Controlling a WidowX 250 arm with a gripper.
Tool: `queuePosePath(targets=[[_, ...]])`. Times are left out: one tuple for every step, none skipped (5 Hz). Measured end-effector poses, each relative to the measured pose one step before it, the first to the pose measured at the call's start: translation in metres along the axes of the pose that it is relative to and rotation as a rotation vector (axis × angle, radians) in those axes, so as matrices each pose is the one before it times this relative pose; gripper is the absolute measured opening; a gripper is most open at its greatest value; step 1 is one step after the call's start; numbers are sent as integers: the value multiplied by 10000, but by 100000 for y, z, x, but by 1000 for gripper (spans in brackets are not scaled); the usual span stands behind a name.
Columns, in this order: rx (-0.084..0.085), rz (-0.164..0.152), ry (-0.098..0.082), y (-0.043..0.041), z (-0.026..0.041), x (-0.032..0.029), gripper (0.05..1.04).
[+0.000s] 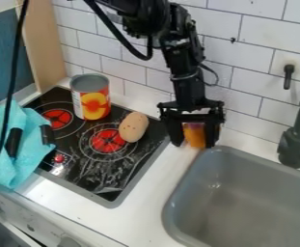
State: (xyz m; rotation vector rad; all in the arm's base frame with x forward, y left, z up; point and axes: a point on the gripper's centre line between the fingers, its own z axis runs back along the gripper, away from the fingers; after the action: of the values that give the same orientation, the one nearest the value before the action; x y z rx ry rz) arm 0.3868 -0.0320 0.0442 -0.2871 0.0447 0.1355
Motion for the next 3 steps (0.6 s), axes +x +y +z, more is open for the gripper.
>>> queuePosePath(targets=[[182,-122,82,290,3,-128,700],[52,123,235,271,-604,-638,494],[20,69,165,101,-386,-552,366]])
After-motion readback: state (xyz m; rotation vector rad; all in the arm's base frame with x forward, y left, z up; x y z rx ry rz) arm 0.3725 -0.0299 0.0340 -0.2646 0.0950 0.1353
